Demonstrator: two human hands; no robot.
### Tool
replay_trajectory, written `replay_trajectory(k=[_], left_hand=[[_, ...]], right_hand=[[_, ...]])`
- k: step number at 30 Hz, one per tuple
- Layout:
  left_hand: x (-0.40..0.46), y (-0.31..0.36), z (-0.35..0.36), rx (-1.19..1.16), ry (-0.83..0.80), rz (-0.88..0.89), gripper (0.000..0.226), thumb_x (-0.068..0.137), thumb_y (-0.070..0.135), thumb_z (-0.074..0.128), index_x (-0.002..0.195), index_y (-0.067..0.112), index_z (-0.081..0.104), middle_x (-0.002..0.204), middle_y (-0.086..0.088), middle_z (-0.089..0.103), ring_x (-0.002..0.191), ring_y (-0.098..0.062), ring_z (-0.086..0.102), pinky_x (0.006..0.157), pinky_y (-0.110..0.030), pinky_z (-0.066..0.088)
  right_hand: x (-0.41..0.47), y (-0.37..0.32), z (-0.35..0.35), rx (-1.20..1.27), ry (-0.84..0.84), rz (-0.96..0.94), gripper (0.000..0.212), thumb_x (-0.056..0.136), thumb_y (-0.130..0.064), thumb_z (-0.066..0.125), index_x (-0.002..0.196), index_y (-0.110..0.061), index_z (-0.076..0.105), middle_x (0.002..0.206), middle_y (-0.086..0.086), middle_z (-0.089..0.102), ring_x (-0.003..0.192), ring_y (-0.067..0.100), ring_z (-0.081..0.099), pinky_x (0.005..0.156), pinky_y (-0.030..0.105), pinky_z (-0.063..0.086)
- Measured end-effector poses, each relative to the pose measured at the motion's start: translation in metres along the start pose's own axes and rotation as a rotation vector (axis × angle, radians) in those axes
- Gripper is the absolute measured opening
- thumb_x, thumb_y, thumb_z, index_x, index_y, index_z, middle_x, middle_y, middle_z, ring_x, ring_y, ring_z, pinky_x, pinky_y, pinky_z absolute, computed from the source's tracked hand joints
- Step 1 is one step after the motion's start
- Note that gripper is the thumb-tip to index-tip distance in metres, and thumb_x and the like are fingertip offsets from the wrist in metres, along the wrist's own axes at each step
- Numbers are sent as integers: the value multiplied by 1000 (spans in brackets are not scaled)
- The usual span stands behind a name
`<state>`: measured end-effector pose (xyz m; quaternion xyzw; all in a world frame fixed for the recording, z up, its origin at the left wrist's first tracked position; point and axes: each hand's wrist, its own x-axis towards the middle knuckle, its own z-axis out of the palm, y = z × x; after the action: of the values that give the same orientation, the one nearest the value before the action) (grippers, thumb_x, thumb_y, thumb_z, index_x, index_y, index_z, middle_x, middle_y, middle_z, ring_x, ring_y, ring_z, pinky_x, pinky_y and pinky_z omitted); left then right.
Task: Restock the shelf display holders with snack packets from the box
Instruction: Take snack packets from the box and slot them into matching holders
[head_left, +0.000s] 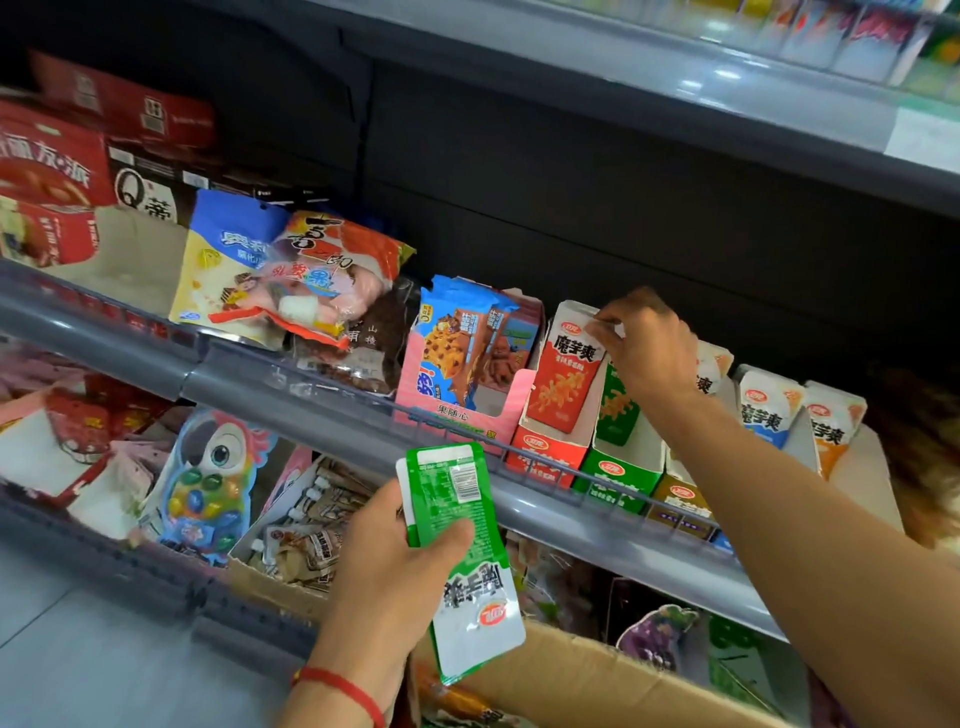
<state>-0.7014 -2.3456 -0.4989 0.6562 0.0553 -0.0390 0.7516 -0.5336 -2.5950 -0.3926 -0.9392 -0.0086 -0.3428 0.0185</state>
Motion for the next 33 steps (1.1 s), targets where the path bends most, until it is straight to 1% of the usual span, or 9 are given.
replay_trajectory(k=[7, 10, 14, 16, 19, 22, 24, 28, 33], left_hand=[[0, -2, 5, -17, -27, 7, 23, 90, 1, 72, 100, 21, 70, 88, 2, 80, 80, -18, 77, 76, -40, 60], [-1, -3, 7, -54, -45, 6, 24, 88, -2, 73, 101, 18, 71, 90, -2, 80, 81, -19, 78, 72, -36, 58], [-7, -3, 14, -63, -109, 18, 26, 84, -1, 77, 104, 15, 73, 94, -4, 80, 86, -22, 78, 80, -40, 61], [-14, -3, 20, -62, -136, 27, 27, 84, -1, 77, 105, 17, 74, 94, -3, 80, 87, -22, 77, 80, -41, 61], [-18, -9, 25, -112, -83, 13, 22, 84, -1, 77, 102, 12, 75, 94, -7, 80, 90, -29, 77, 85, -47, 61], [-18, -16, 26, -175, -24, -26, 22, 83, 0, 77, 103, 7, 74, 97, -12, 79, 94, -35, 75, 91, -53, 58], [-20, -19, 27, -199, -32, -57, 22, 84, 3, 77, 105, 4, 74, 98, -14, 79, 97, -36, 74, 92, -52, 58], [-24, -23, 32, -251, -91, -157, 22, 93, 12, 69, 112, 4, 72, 104, -17, 77, 97, -35, 73, 81, -44, 60], [-26, -24, 29, -292, -82, -214, 15, 100, 15, 60, 105, 12, 73, 98, -11, 79, 81, -23, 72, 61, -34, 61]], right_hand=[[-5, -1, -3, 32, 12, 47, 30, 96, -39, 67, 120, -21, 67, 125, 6, 60, 96, 28, 68, 74, 39, 53], [-39, -19, -23, 245, 35, -31, 28, 95, -38, 70, 118, -21, 69, 107, -3, 66, 81, 8, 63, 69, 30, 54], [-117, -47, -53, 480, -380, -193, 35, 92, -46, 70, 122, -31, 62, 95, -20, 64, 73, -8, 59, 65, 12, 44], [-150, -49, -59, 525, -536, -203, 54, 92, -50, 69, 139, -37, 48, 109, -22, 61, 79, -10, 59, 71, 13, 46], [-187, -37, -68, 589, -479, -258, 64, 95, -49, 66, 150, -38, 36, 131, -15, 54, 96, 3, 63, 88, 29, 53], [-222, -25, -80, 481, -530, -449, 71, 92, -65, 62, 153, -37, 37, 156, -16, 30, 143, 2, 34, 117, 23, 33], [-242, -19, -79, 353, -539, -566, 75, 91, -69, 59, 155, -38, 36, 164, -17, 22, 153, 3, 18, 124, 26, 20], [-262, -12, -71, 338, -407, -625, 51, 100, -51, 60, 145, -29, 54, 156, -7, 46, 147, 14, 39, 112, 41, 43], [-278, -6, -82, 455, -325, -597, 32, 108, -40, 48, 126, -25, 70, 141, -9, 63, 133, 9, 56, 104, 34, 50]])
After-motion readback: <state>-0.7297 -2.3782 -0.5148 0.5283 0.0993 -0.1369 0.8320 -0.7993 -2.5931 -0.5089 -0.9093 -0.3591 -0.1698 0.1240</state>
